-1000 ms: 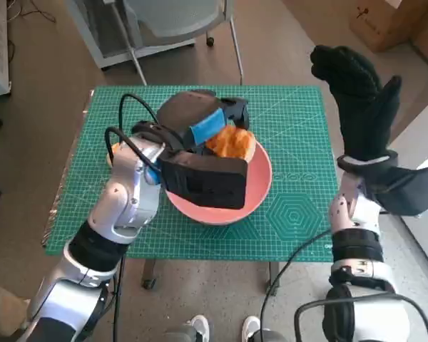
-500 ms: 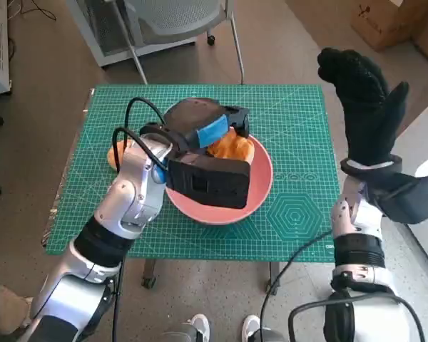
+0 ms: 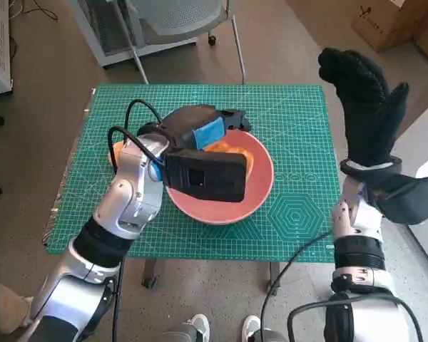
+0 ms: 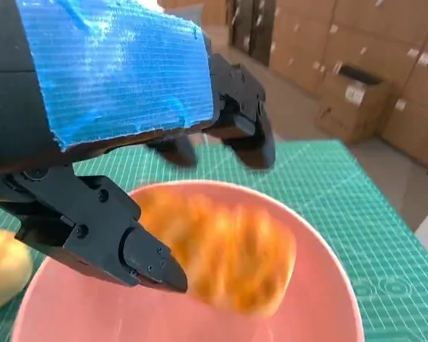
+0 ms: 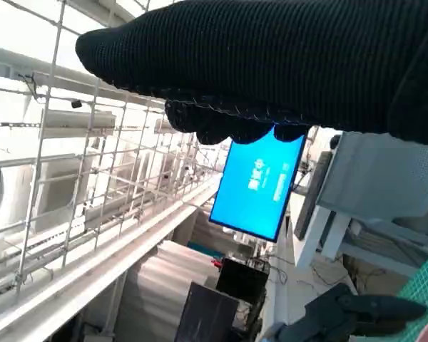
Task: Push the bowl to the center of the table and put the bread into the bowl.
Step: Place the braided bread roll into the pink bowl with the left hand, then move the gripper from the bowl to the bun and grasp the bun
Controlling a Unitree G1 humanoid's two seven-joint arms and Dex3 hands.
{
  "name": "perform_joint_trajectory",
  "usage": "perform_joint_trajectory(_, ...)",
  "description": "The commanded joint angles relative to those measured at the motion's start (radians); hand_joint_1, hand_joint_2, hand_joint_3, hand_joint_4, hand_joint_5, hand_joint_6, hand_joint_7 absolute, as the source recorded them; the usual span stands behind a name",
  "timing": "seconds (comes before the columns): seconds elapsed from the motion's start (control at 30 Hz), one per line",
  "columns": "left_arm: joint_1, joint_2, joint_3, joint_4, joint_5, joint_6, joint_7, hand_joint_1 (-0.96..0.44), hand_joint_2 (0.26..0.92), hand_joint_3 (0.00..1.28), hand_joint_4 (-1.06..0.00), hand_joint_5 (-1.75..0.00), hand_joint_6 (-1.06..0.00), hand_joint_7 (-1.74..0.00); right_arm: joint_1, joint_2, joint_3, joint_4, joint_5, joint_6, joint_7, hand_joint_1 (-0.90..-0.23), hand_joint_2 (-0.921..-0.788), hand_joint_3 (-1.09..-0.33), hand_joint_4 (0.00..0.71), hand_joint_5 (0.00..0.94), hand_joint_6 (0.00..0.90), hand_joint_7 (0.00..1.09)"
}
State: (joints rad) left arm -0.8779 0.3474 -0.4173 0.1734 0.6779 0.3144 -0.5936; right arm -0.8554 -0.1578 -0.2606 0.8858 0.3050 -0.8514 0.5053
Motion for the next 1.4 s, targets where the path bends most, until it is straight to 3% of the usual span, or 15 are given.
perform_joint_trajectory(0.03,0.000,0.019,0.013,-0.035,-0.026,-0.014,-0.025,-0.38,0.778,0.05,0.00,-0.01,-0.11,-0.17,0.025,-0.005,0.010,-0.001,-0.018,0.013,-0.010,-0.631,-0.921,-0.602,0.284,0.001,0.407,0.02)
perform_joint_trajectory(0.43,0.051,0.144,0.169,-0.196,-0.160,-0.063,-0.062,-0.53,0.802,0.04,0.00,0.00,-0.11,-0.15,0.027,-0.004,0.018,0.004,-0.015,0.007,-0.003,-0.633,-0.921,-0.602,0.285,0.001,0.387,0.00)
perform_joint_trajectory(0.73,0.120,0.291,0.333,-0.363,-0.155,-0.011,-0.048,-0.53,0.801,0.01,0.00,0.00,-0.16,-0.10,0.029,-0.011,0.016,0.000,-0.006,0.014,0.005,-0.637,-0.921,-0.603,0.283,0.000,0.374,0.00)
perform_joint_trajectory(1.03,0.179,0.407,0.393,-0.369,-0.141,0.107,-0.094,-0.35,0.762,0.00,0.00,0.00,-0.18,-0.07,0.031,-0.015,0.007,0.003,0.014,0.024,0.024,-0.636,-0.921,-0.606,0.283,0.000,0.391,0.01)
perform_joint_trajectory(1.4,0.201,0.494,0.332,-0.273,-0.135,0.105,-0.166,-0.14,0.707,0.00,0.00,0.00,-0.15,-0.04,0.017,-0.008,-0.003,0.023,0.017,0.034,0.034,-0.627,-0.921,-0.605,0.282,0.000,0.407,0.02)
